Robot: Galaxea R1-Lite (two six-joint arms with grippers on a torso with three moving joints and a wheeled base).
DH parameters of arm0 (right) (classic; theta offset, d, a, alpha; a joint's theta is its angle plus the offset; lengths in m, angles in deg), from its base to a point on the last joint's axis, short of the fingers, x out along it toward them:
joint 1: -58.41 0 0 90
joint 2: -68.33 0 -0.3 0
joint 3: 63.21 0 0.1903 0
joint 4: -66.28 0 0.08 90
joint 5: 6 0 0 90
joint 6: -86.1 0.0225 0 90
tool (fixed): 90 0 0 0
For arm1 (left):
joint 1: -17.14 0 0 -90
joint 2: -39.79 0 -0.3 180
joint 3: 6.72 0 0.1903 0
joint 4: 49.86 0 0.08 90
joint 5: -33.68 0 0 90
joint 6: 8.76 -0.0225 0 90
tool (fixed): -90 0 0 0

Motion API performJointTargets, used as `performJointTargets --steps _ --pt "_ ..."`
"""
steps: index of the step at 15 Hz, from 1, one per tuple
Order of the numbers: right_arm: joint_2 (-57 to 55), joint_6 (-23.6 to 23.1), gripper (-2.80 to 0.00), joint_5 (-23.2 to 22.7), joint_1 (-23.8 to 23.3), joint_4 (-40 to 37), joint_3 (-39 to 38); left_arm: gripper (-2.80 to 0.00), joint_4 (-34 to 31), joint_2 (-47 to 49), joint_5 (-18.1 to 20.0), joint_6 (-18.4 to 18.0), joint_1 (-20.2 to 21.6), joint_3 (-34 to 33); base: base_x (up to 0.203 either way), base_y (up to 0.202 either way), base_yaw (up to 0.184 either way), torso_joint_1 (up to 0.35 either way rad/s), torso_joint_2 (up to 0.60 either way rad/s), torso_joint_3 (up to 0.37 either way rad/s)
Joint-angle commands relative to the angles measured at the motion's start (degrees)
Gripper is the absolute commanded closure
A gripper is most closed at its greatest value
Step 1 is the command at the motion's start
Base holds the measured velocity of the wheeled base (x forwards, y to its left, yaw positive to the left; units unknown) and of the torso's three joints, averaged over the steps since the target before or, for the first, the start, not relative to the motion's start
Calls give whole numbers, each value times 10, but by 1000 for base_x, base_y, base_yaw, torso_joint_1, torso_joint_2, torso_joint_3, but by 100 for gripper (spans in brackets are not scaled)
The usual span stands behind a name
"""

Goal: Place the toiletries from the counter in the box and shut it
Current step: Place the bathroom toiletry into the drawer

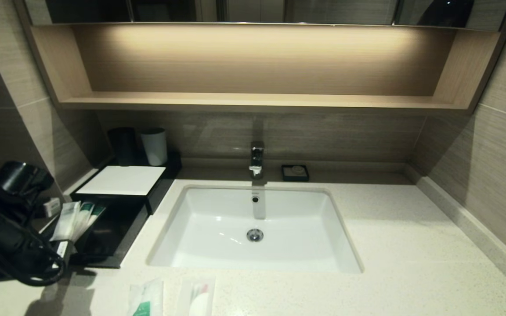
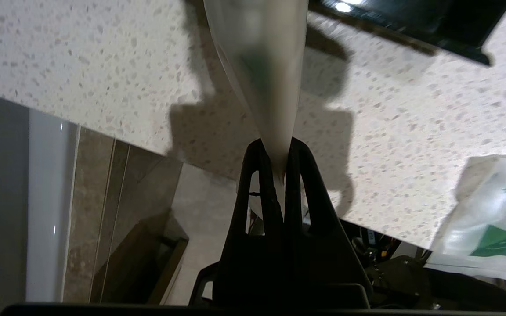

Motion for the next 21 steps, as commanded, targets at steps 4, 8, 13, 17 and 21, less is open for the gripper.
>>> performJointTargets --steps 4,8,13,17,21 --pt "0 0 0 0 0 0 0 0 -39 -9 -16 -32 32 -21 0 0 0 0 0 0" --pt "-1 0 0 0 0 1 0 0 -96 -20 -10 -39 27 33 0 0 0 0 0 0" --pt "-1 0 0 0 0 0 0 0 -217 34 34 -43 25 153 0 0 0 0 0 0" --pt "-1 0 0 0 0 0 0 0 -276 84 36 -46 30 185 0 0 0 0 0 0" --pt "-1 0 0 0 0 0 0 0 -267 107 34 -49 32 195 0 0 0 0 0 0"
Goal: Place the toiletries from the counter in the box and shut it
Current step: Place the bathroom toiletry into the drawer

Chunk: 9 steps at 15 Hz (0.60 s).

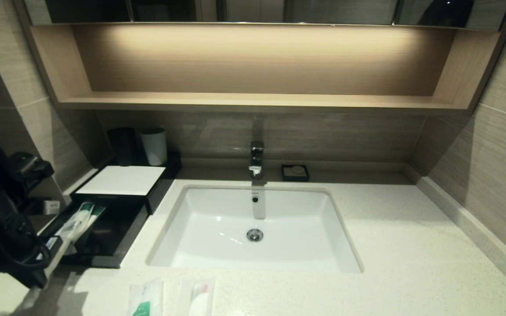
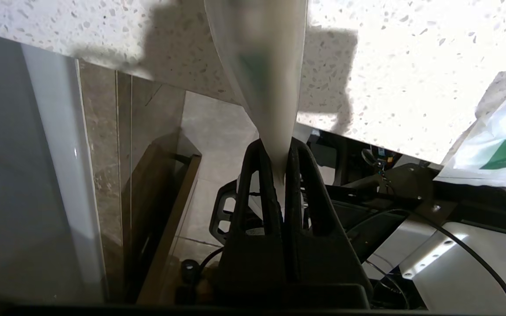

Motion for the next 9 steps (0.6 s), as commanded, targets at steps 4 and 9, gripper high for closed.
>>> performJointTargets --steps 4,9 --pt "-1 0 0 0 0 0 0 0 32 54 0 0 10 31 0 0 0 0 0 0" --pt "-1 0 0 0 0 0 0 0 111 79 2 -29 31 35 0 0 0 0 0 0"
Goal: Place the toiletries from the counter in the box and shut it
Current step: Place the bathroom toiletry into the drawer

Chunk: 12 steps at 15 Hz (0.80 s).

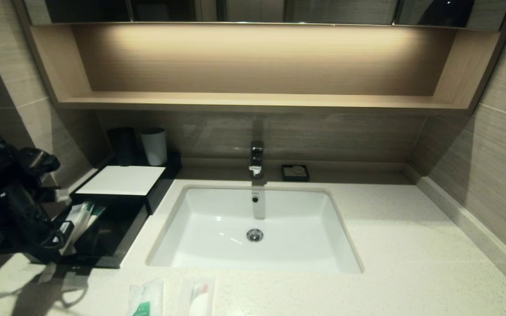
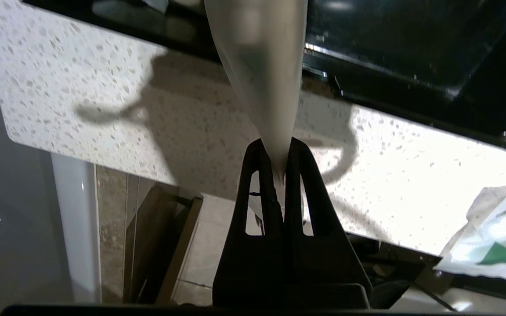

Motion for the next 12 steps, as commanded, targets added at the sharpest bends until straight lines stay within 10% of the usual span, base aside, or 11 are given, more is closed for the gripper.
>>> performJointTargets --steps 1,12 --pt "-1 0 0 0 0 0 0 0 20 13 -1 -1 5 2 0 0 0 0 0 0" --pt "-1 0 0 0 0 0 0 0 56 51 25 -19 14 28 0 0 0 0 0 0"
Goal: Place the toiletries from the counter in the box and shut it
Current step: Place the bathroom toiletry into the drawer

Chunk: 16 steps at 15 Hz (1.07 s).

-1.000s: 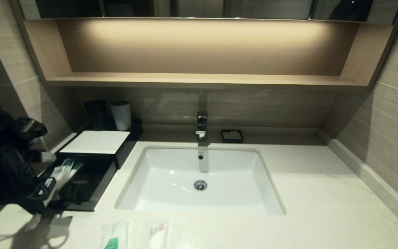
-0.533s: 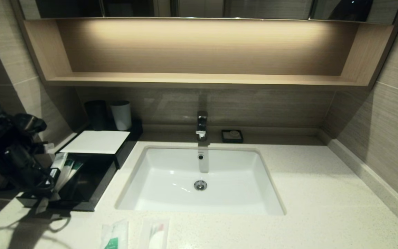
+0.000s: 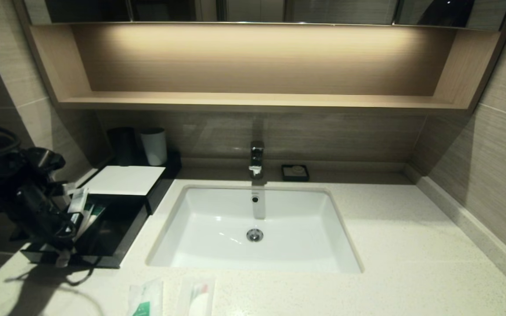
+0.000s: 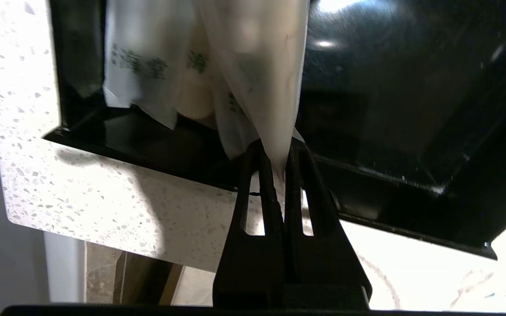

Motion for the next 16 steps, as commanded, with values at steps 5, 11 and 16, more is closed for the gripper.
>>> performJointTargets --steps 5,11,16 --pt "-1 0 0 0 0 0 0 0 -120 -97 2 -2 -25 -9 0 0 0 0 0 0" --pt "-1 0 0 0 0 0 0 0 -167 -68 2 4 -25 2 0 0 0 0 0 0" --pt "0 0 0 0 0 0 0 0 -177 -17 6 8 -16 53 0 0 0 0 0 0"
